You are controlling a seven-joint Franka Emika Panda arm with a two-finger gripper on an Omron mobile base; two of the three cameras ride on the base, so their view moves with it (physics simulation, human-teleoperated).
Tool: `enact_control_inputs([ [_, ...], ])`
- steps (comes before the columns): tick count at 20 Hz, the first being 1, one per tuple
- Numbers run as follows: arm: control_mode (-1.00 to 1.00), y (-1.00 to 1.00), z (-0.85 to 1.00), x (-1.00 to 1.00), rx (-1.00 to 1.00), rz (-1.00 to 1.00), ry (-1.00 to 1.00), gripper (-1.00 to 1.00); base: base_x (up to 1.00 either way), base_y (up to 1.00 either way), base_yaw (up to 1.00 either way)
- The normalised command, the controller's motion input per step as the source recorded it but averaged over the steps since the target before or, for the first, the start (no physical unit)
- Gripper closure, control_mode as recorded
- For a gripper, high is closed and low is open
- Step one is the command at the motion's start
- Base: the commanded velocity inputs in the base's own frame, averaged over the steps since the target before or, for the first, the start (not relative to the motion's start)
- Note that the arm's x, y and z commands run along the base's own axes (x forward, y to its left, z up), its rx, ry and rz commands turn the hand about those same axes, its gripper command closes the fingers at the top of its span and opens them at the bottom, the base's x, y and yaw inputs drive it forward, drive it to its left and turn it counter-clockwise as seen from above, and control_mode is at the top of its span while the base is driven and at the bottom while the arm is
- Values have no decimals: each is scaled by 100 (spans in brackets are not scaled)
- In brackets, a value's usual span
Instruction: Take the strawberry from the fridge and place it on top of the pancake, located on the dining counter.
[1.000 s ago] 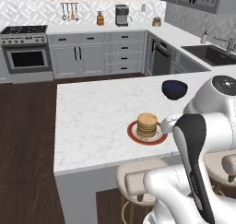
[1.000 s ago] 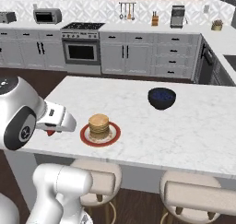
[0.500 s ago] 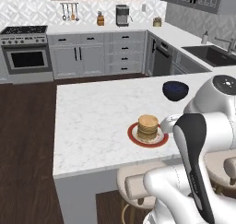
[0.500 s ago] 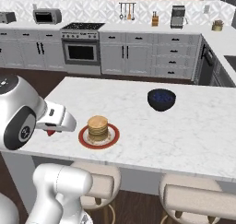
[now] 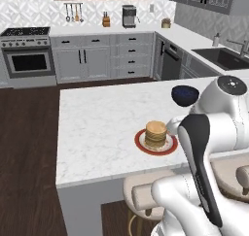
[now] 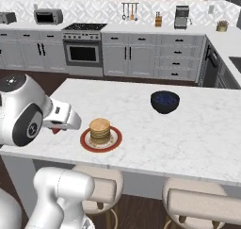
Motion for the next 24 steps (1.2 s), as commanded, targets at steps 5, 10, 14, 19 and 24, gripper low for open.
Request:
enact_control_inputs([
  [5,-100,0,0,100,0,0,1,100,0,0,0],
  [10,-100,-10,-22,100,0,0,9,100,0,0,0],
  [14,-100,-31,-75,100,0,0,12,100,0,0,0],
  [19,-100,-15,-71,100,0,0,2,100,0,0,0],
  [24,-100,1,-49,100,0,0,4,100,0,0,0],
])
